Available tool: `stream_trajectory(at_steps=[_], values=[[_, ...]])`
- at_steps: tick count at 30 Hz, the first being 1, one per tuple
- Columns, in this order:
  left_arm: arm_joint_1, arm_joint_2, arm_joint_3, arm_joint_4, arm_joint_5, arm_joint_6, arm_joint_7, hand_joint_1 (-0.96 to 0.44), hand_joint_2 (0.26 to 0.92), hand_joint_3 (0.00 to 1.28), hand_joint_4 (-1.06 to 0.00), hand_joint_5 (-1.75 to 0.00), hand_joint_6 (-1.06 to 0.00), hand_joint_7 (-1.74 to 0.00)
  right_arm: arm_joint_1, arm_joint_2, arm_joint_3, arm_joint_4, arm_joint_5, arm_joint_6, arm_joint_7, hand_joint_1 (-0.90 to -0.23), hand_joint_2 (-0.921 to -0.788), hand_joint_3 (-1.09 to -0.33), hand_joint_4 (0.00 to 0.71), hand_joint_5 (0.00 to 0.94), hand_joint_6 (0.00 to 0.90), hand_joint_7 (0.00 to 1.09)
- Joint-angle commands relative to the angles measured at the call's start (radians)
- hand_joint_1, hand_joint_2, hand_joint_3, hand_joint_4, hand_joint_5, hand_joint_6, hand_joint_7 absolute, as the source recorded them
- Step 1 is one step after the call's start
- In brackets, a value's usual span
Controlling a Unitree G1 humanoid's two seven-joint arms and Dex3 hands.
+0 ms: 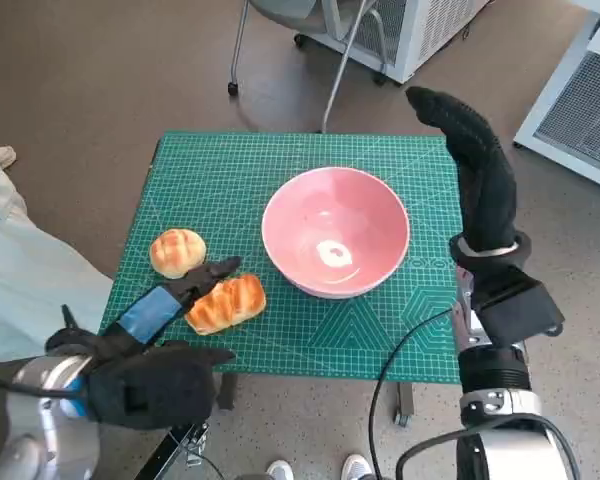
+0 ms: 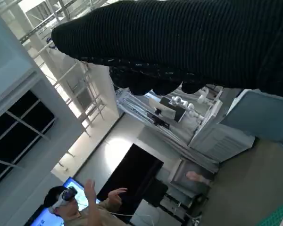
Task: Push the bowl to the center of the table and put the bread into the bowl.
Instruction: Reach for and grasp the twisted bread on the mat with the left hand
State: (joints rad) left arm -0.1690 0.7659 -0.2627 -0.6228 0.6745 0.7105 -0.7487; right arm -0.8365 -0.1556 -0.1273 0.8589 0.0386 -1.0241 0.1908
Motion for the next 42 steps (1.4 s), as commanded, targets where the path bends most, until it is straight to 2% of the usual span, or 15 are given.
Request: stream_trajectory(at_steps=[1,13,19,23,24,25,26,27,28,29,30,31,34,40,42], values=[[-0.021,-0.025,-0.035,0.039,0.038,0.008,0.002,-0.30,0.792,0.00,-0.21,0.00,-0.30,0.00,0.032,-0.002,0.002,0.000,0.017,0.014,0.009,-0.477,-0.921,-0.619,0.459,0.000,0.147,0.93],[-0.038,-0.097,-0.077,0.209,0.095,-0.068,0.108,-0.31,0.802,0.01,-0.26,-0.02,-0.35,-0.02,0.037,-0.001,0.004,-0.001,0.038,0.015,0.018,-0.467,-0.921,-0.628,0.455,0.000,0.142,0.93],[-0.043,-0.124,-0.088,0.313,0.122,-0.145,0.203,-0.23,0.825,0.01,-0.38,-0.06,-0.45,-0.06,0.039,0.003,0.008,-0.008,0.048,0.019,0.021,-0.458,-0.921,-0.635,0.454,0.000,0.141,0.93],[-0.049,-0.129,-0.095,0.386,0.142,-0.215,0.277,-0.13,0.847,0.01,-0.56,-0.12,-0.57,-0.11,0.043,0.007,0.010,-0.012,0.053,0.020,0.025,-0.454,-0.919,-0.642,0.453,0.000,0.140,0.93],[-0.049,-0.129,-0.095,0.403,0.145,-0.234,0.295,-0.03,0.861,0.03,-0.58,-0.35,-0.60,-0.13,0.044,0.007,0.010,-0.012,0.054,0.020,0.025,-0.453,-0.918,-0.643,0.453,0.000,0.140,0.93],[-0.048,-0.128,-0.094,0.421,0.148,-0.258,0.318,0.11,0.883,0.07,-0.59,-0.69,-0.64,-0.17,0.044,0.008,0.010,-0.011,0.056,0.020,0.027,-0.453,-0.917,-0.645,0.453,0.000,0.140,0.93],[-0.048,-0.127,-0.091,0.435,0.149,-0.276,0.335,0.20,0.882,0.12,-0.59,-0.93,-0.66,-0.28,0.045,0.008,0.011,-0.011,0.057,0.020,0.027,-0.453,-0.916,-0.647,0.453,0.000,0.140,0.93],[-0.047,-0.124,-0.089,0.451,0.153,-0.299,0.358,0.26,0.874,0.17,-0.59,-1.09,-0.67,-0.37,0.045,0.008,0.011,-0.011,0.057,0.021,0.027,-0.454,-0.915,-0.648,0.453,0.000,0.141,0.93],[-0.047,-0.122,-0.087,0.464,0.155,-0.318,0.375,0.21,0.836,0.26,-0.58,-1.14,-0.65,-0.56,0.045,0.008,0.011,-0.010,0.058,0.022,0.027,-0.454,-0.915,-0.649,0.453,0.000,0.141,0.93],[-0.048,-0.120,-0.085,0.476,0.158,-0.335,0.392,0.14,0.753,0.44,-0.55,-1.27,-0.60,-0.88,0.046,0.008,0.011,-0.010,0.058,0.022,0.027,-0.456,-0.915,-0.649,0.453,0.000,0.141,0.93],[-0.049,-0.119,-0.083,0.485,0.160,-0.348,0.404,0.09,0.665,0.61,-0.55,-1.35,-0.58,-1.10,0.046,0.009,0.011,-0.009,0.059,0.022,0.027,-0.458,-0.915,-0.649,0.454,0.000,0.141,0.93],[-0.051,-0.117,-0.081,0.494,0.164,-0.360,0.415,0.06,0.609,0.71,-0.55,-1.40,-0.57,-1.23,0.046,0.009,0.011,-0.009,0.059,0.022,0.027,-0.459,-0.915,-0.649,0.454,0.001,0.141,0.93],[-0.059,-0.113,-0.073,0.519,0.169,-0.391,0.443,0.02,0.538,0.81,-0.61,-1.51,-0.61,-1.20,0.047,0.010,0.010,-0.008,0.061,0.021,0.029,-0.461,-0.916,-0.647,0.453,0.000,0.140,0.93],[-0.082,-0.101,-0.047,0.559,0.165,-0.430,0.459,0.01,0.523,0.80,-0.68,-1.46,-0.62,-1.21,0.048,0.013,0.010,-0.006,0.067,0.019,0.033,-0.463,-0.919,-0.643,0.453,0.000,0.139,0.93],[-0.088,-0.096,-0.027,0.548,0.155,-0.430,0.449,0.00,0.540,0.76,-0.70,-1.41,-0.63,-1.21,0.050,0.014,0.011,-0.007,0.067,0.017,0.034,-0.465,-0.920,-0.640,0.453,0.000,0.139,0.93]])
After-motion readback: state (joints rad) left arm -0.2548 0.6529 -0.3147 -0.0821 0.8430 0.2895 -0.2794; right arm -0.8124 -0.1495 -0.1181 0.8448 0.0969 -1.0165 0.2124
